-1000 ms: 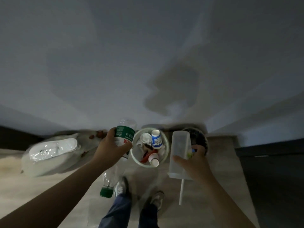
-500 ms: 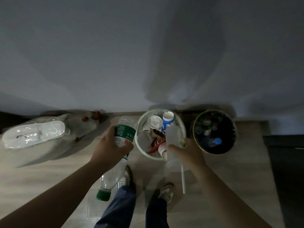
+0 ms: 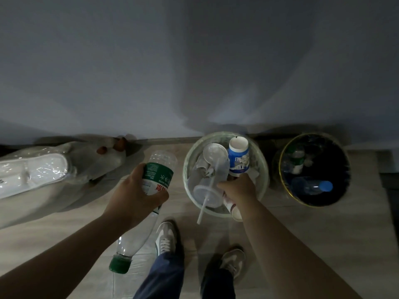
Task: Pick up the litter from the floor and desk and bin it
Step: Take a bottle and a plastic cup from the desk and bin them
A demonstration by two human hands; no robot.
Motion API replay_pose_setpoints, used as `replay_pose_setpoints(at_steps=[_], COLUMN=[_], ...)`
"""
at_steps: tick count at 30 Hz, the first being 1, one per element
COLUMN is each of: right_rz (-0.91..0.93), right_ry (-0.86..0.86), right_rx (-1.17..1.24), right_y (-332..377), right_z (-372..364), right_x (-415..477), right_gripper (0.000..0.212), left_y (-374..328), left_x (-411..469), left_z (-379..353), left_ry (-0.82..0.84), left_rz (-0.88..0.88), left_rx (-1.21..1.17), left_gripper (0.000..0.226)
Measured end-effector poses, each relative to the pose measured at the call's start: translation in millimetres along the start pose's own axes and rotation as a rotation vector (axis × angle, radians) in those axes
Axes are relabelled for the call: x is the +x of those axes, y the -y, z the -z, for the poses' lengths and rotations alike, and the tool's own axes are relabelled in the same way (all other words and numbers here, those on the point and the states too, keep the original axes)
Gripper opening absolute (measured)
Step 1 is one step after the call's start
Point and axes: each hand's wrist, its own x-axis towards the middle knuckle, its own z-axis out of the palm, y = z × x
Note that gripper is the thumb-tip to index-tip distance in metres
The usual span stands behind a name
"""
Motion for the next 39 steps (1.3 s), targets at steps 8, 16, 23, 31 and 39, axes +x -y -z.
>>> replay_pose_setpoints(at_steps=[8, 16, 23, 31, 39], right_rz=[0.512, 0.552, 0.616, 0.496, 0.348], right_ry=[-0.134, 0.155, 0.061, -0.099, -0.180], right_rx=[-0.364, -0.654, -0.449, -0.461, -0.387], right_y=[-3, -23, -15, -59, -119], right_z=[-28, -22, 5, 99, 196], right_x=[-9, 0, -8, -36, -42], right_gripper=[0.049, 0.048, 0.046, 0.041, 0.044], left_y=[1, -16, -37, -97, -190], left_x=[18, 25, 25, 22, 15], left_z=[0, -2, -10, -38, -115], left_ry=[0.021, 0.024, 0.038, 0.088, 0.228], left_rz=[-0.023, -0.054, -0.117, -0.211, -0.340], left_rx=[0.050, 0.040, 0.079, 0.146, 0.228], left_gripper=[0.078, 0.080, 0.076, 0.073, 0.071])
